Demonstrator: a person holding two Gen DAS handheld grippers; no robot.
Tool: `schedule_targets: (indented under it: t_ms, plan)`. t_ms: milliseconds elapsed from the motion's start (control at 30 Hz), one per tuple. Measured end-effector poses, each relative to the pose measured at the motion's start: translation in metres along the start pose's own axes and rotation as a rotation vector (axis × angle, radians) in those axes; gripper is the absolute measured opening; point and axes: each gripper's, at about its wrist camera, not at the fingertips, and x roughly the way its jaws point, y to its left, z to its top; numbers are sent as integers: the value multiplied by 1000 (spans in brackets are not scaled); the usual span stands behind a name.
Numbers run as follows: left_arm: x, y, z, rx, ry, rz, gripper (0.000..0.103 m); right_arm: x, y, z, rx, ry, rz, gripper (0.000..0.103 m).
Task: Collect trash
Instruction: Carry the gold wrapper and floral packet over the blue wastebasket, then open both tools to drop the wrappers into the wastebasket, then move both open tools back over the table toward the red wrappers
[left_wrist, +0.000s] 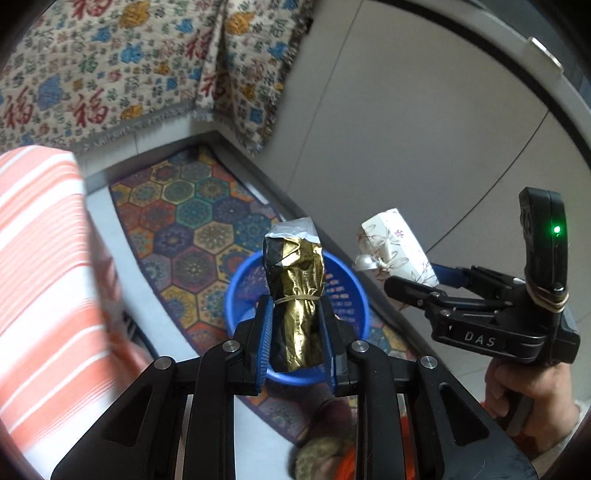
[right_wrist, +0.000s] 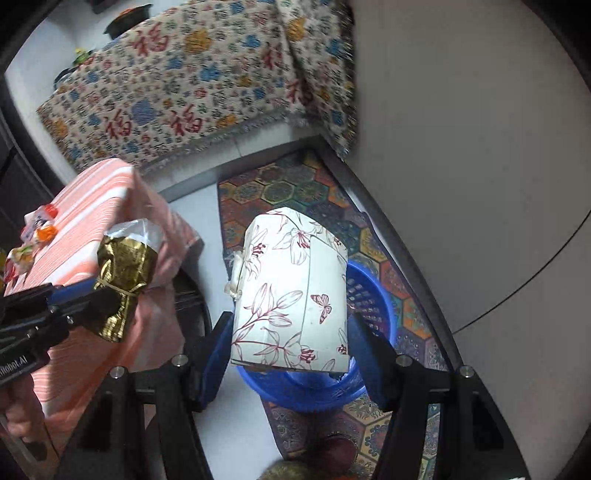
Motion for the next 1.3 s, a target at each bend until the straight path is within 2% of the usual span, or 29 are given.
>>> schedule_targets:
  t_ms: [433, 867, 933, 1067, 1133, 1300]
  plan:
    - [60, -2, 2, -7, 53, 4, 24, 27, -34, 13, 59, 40, 4, 63]
    - [100, 4, 1, -24, 84, -20, 29, 52, -43, 19, 73, 76, -9, 68]
    - [105, 5, 2, -29, 85, -22, 39, 54, -44, 20, 81, 74, -12, 68]
    - [109, 6, 2, -33, 84, -13, 47, 56, -46, 21, 83, 72, -22, 73]
    - [105, 8, 1, -44, 76, -10, 55, 53, -47, 23, 83, 58, -28, 73]
    - [70, 7, 2, -59, 21, -8, 60, 32, -48, 31, 86, -17, -64, 73]
